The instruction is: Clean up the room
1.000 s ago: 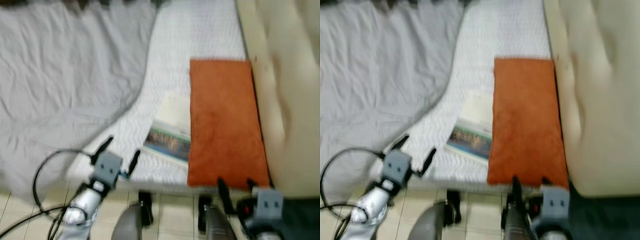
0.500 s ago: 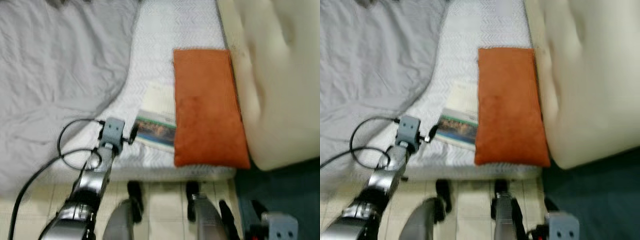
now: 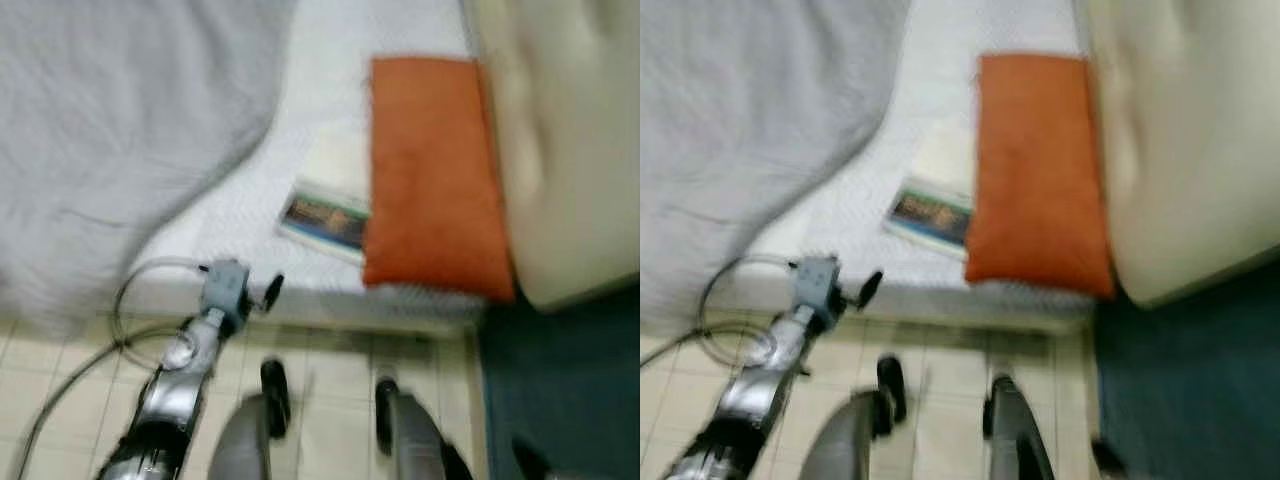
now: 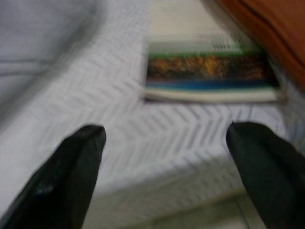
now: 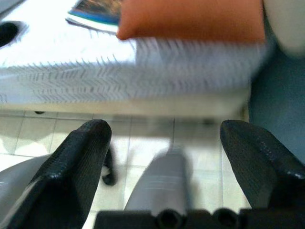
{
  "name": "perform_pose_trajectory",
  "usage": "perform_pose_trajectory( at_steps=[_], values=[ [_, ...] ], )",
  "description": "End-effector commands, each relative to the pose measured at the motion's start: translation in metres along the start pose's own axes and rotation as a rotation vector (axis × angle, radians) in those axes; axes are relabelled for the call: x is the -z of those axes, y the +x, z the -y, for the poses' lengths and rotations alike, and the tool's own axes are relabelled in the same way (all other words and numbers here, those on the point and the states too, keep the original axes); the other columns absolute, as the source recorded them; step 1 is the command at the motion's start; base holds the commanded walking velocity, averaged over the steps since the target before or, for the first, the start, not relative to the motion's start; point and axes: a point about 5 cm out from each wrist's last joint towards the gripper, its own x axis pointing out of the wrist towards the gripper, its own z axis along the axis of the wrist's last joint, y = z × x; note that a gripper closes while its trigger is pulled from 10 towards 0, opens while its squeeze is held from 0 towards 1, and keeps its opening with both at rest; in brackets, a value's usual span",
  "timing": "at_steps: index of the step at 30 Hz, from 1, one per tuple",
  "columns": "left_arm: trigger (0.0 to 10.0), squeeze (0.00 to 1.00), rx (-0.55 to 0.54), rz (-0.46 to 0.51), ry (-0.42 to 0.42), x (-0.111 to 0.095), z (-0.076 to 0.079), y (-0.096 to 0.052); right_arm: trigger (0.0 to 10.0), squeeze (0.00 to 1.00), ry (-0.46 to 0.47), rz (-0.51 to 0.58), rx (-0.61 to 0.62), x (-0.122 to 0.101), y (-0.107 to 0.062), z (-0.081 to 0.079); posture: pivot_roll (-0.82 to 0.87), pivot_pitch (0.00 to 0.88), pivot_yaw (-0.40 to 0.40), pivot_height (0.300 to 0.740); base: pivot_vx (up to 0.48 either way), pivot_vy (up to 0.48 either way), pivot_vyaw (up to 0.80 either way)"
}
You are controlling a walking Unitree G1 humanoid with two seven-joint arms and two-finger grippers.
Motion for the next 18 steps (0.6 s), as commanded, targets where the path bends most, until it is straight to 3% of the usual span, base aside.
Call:
perform_pose_trajectory(
  at_steps=[1, 2, 3, 4, 5, 6, 10, 11, 15, 18],
  values=[
    [10.0, 0.0, 0.086, 0.004, -0.027, -0.014, 0.018, -0.031, 10.0, 0.0, 0.019, 0.0, 0.036, 0.006, 0.007, 0.004, -0.16, 0.436, 0.116, 0.74, 0.0, 0.0, 0.0],
    [10.0, 0.0, 0.086, 0.004, -0.027, -0.014, 0.018, -0.031, 10.0, 0.0, 0.019, 0.0, 0.036, 0.006, 0.007, 0.004, -0.16, 0.436, 0.116, 0.74, 0.0, 0.0, 0.0],
    [10.0, 0.0, 0.103, 0.025, -0.002, -0.023, 0.024, -0.042, 10.0, 0.0, 0.022, 0.016, 0.04, 0.008, 0.017, 0.008, -0.13, 0.38, 0.126, 0.74, 0.0, 0.0, 0.0],
    [10.0, 0.0, 0.103, 0.059, 0.002, -0.031, 0.033, -0.052, 10.0, 0.0, 0.023, 0.053, 0.057, 0.014, 0.043, 0.018, -0.09, 0.27, 0.133, 0.74, 0.0, 0.0, 0.0],
    [10.0, 0.0, 0.103, 0.059, 0.002, -0.031, 0.033, -0.052, 10.0, 0.0, 0.023, 0.053, 0.057, 0.014, 0.043, 0.018, -0.09, 0.27, 0.133, 0.74, 0.0, 0.0, 0.0],
    [10.0, 0.0, 0.093, 0.068, 0.019, -0.03, 0.035, -0.053, 10.0, 0.0, 0.029, 0.064, 0.064, 0.017, 0.055, 0.022, -0.08, 0.209, 0.134, 0.74, 0.0, 0.0, 0.0],
    [10.0, 0.0, 0.034, 0.083, 0.069, -0.031, 0.029, -0.068, 10.0, 0.0, 0.046, 0.12, 0.102, 0.014, 0.078, 0.033, -0.05, 0.109, 0.118, 0.74, 0.0, 0.0, 0.0],
    [10.0, 0.0, 0.002, 0.049, 0.063, -0.031, 0.024, -0.073, 10.0, 0.0, 0.048, 0.143, 0.107, 0.013, 0.092, 0.036, -0.04, 0.039, 0.099, 0.74, 0.0, 0.0, 0.0],
    [10.0, 0.0, -0.023, 0.047, 0.039, -0.029, 0.018, -0.071, 10.0, 0.0, 0.047, 0.175, 0.1, 0.009, 0.107, 0.036, -0.02, 0.0, 0.073, 0.74, 0.0, 0.0, 0.0],
    [10.0, 0.0, -0.042, 0.043, -0.014, -0.018, 0.016, -0.055, 10.0, 0.0, 0.029, 0.218, 0.061, 0.005, 0.129, 0.032, -0.03, 0.0, 0.069, 0.74, 0.0, 0.0, 0.0]
  ],
)
